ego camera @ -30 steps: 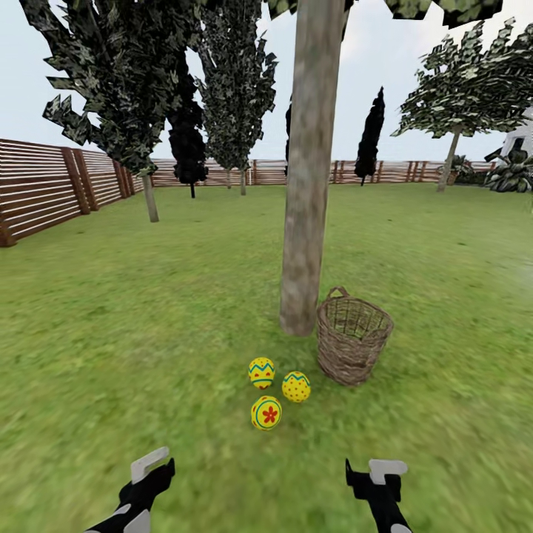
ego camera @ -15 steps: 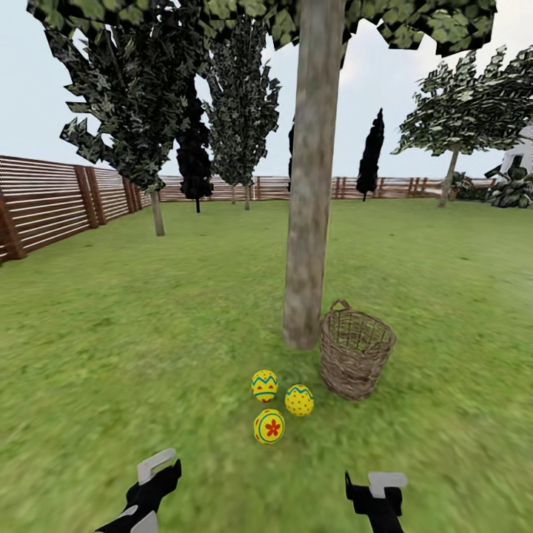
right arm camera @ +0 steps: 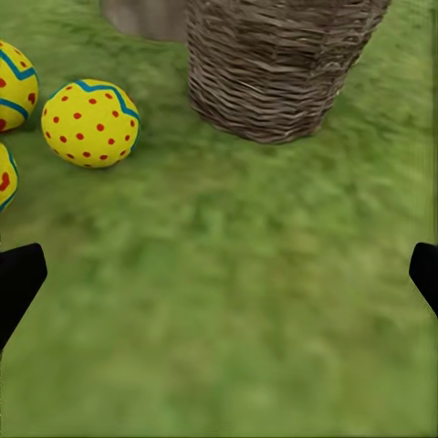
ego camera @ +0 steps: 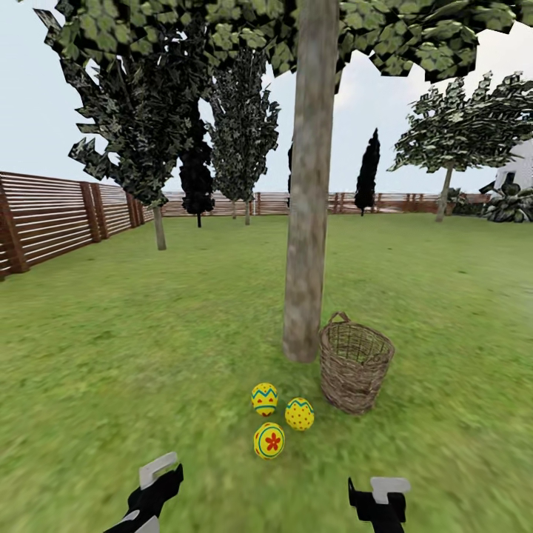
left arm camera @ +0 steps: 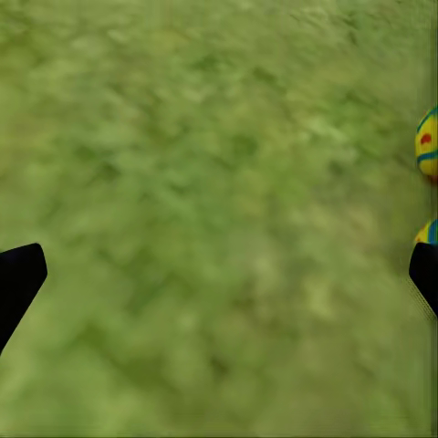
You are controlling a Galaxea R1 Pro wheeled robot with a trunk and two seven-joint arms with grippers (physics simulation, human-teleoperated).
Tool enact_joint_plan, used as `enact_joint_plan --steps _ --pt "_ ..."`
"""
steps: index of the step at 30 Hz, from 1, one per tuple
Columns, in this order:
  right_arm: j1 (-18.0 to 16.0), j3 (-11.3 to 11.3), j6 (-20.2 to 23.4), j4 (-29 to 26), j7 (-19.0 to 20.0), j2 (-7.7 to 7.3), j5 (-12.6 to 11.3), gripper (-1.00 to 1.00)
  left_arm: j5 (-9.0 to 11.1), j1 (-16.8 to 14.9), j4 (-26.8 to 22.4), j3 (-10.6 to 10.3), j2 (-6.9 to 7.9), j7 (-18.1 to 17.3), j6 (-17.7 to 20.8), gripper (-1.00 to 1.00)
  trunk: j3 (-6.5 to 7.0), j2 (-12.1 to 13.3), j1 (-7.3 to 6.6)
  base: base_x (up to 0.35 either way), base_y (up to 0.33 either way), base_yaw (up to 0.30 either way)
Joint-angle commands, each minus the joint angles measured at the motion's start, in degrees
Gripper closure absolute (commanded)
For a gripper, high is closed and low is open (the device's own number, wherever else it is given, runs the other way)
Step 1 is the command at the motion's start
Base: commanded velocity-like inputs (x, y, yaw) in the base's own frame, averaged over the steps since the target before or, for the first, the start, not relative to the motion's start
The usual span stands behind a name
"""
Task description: Take the three Easter eggs out of the wicker basket on the lawn in the garden, then place them on the lawn next to a single tree (choose any tree) so that all three eggs are next to the same tree and none are left in the basket.
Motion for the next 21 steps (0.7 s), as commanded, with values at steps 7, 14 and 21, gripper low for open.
enact_joint_plan --steps 7,14,21 --pt "0.0 0.4 -0.7 -0.1 -0.4 0.05 -0.4 -1.0 -0.3 0.6 0.0 0.4 -0.01 0.1 -0.2 -1.0 1.5 0.1 -0.19 0.0 0.0 0.0" --pt "0.0 0.2 -4.6 0.0 -0.4 0.18 -0.8 -1.0 -0.3 0.7 0.0 0.4 -0.01 0.1 -0.1 -1.0 2.81 1.3 -0.96 0.0 0.0 0.0" --pt "0.0 -0.1 -4.8 0.1 -0.5 -0.02 -3.3 -1.0 -0.3 1.0 0.0 0.4 -0.62 0.1 -0.1 -1.0 3.5 4.1 -2.49 0.0 0.0 0.0"
